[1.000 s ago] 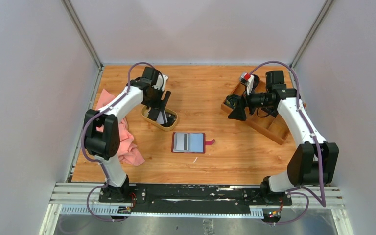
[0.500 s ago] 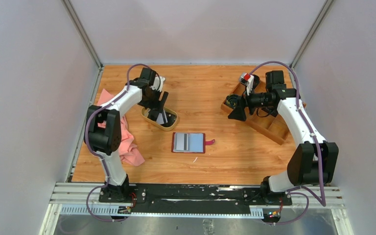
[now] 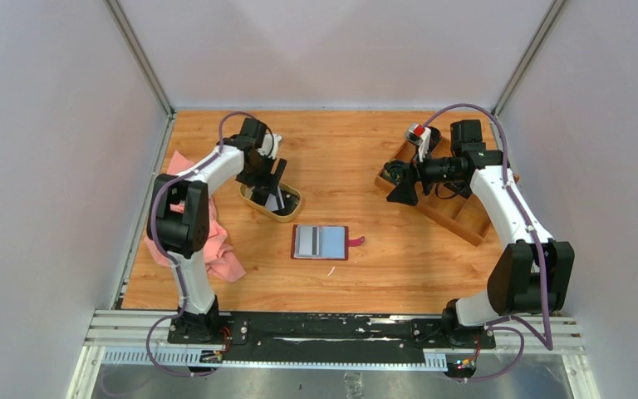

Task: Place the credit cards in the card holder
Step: Move the storage box to the center of the board.

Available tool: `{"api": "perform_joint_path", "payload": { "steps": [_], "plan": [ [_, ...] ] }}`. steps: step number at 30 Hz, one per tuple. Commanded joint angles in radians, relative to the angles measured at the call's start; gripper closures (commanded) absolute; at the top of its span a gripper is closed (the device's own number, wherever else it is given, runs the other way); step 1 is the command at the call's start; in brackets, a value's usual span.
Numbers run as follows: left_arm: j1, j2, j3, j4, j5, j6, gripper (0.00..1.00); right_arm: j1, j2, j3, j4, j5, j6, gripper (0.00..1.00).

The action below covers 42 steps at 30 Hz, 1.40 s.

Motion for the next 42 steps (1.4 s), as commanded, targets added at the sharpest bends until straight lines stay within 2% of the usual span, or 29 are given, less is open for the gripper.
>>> {"api": "perform_joint_path", "payload": {
  "steps": [1,15,25,34,38,42],
  "plan": [
    [0.005,0.032,0.003,0.014,-0.008,0.006,0.19,-0.015,0.012,-0.014,-0.004,-0.024,-0.015,0.1],
    [0.043,0.052,-0.023,0.036,0.041,-0.019,0.19,-0.017,0.009,-0.014,-0.005,-0.024,-0.016,0.11],
    [0.053,0.089,-0.02,0.022,0.069,-0.029,0.23,-0.017,0.01,-0.014,-0.005,-0.025,-0.015,0.11],
    [0.053,0.118,-0.021,0.015,0.094,-0.029,0.24,-0.018,0.009,-0.012,-0.005,-0.03,-0.012,0.11],
    [0.053,0.125,-0.019,0.015,0.107,-0.031,0.31,-0.021,0.007,-0.012,-0.005,-0.033,-0.012,0.11],
    [0.053,0.121,-0.023,0.013,0.112,-0.032,0.33,-0.022,0.005,-0.012,-0.005,-0.034,-0.012,0.11]
  ]
}}
